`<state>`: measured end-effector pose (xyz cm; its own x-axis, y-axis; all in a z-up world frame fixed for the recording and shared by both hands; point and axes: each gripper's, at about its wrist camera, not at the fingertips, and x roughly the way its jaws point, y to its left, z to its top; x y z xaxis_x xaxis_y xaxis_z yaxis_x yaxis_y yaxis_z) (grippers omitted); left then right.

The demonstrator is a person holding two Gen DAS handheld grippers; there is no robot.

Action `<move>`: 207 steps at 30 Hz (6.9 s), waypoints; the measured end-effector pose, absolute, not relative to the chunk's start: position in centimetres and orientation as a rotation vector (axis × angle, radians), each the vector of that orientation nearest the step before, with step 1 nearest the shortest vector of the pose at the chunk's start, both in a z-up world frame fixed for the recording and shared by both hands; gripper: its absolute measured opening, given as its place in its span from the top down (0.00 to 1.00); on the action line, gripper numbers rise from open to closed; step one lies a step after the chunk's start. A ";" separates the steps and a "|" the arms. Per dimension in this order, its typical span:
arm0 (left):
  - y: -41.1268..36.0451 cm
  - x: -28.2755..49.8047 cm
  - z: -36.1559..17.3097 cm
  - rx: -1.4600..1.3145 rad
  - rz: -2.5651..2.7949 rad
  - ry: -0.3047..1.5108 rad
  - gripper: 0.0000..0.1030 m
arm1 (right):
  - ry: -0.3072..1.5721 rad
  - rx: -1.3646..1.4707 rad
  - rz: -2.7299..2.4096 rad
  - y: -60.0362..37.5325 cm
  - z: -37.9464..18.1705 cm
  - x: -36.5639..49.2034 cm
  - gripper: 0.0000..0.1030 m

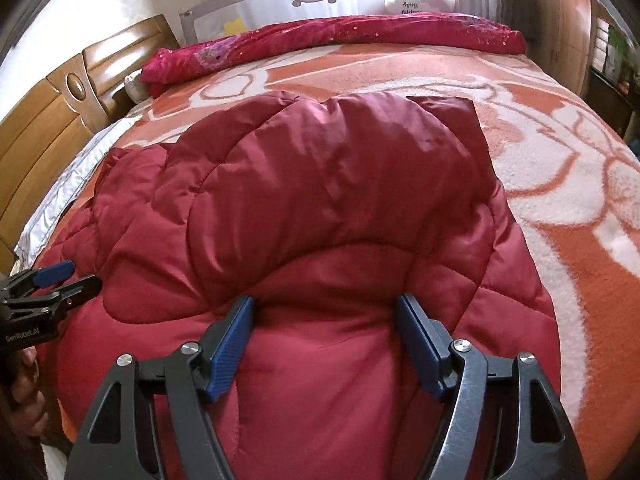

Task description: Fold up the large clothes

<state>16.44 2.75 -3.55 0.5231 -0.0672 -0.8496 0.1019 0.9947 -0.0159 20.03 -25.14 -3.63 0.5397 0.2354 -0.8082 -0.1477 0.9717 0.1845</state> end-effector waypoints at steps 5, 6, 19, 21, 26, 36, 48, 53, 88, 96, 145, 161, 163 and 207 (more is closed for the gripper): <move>2.9 16.3 -3.3 0.021 -0.097 1.021 0.21 | 0.969 0.096 0.227 -25.2 -3.8 20.0 0.30; 3.2 16.1 -2.9 -0.001 -0.096 1.016 0.22 | 0.969 0.097 0.228 -25.3 -3.8 20.1 0.30; 4.2 16.0 -3.6 -0.031 -0.114 1.025 0.21 | 0.896 0.048 0.177 -25.4 -0.2 16.6 0.30; 4.1 15.9 -3.7 -0.026 -0.114 1.018 0.21 | 0.918 0.013 0.179 -25.2 -0.5 15.9 0.30; 3.8 15.4 -4.1 0.003 -0.115 0.989 0.19 | 0.959 0.064 0.205 -26.2 -4.0 16.1 0.24; 3.6 14.7 -3.9 0.011 -0.110 0.986 0.19 | 0.951 0.076 0.192 -26.5 -3.5 15.6 0.24; 5.1 8.9 -1.5 -0.020 -0.113 0.949 0.19 | 0.913 0.059 0.237 -26.2 0.8 10.6 0.22; 5.6 6.5 -1.6 -0.034 -0.103 0.963 0.18 | 0.915 0.050 0.295 -25.5 1.1 7.9 0.22; 3.6 3.6 0.4 0.203 -0.073 1.088 0.17 | 1.042 -0.087 0.451 -23.5 3.3 4.1 0.00; 2.7 4.4 -0.5 0.221 -0.077 1.103 0.17 | 1.080 -0.064 0.451 -22.8 1.6 5.2 0.00; 0.9 7.1 2.1 0.167 -0.110 1.065 0.17 | 1.045 -0.078 0.431 -22.8 3.7 9.1 0.00; 0.8 7.1 2.1 0.169 -0.111 1.066 0.17 | 1.046 -0.082 0.433 -22.7 3.7 9.1 0.00; 0.8 7.1 2.2 0.170 -0.113 1.066 0.17 | 1.046 -0.082 0.433 -22.6 3.7 9.1 0.00; 0.3 7.0 2.8 0.182 -0.126 1.051 0.17 | 1.034 -0.098 0.444 -22.6 4.8 9.2 0.00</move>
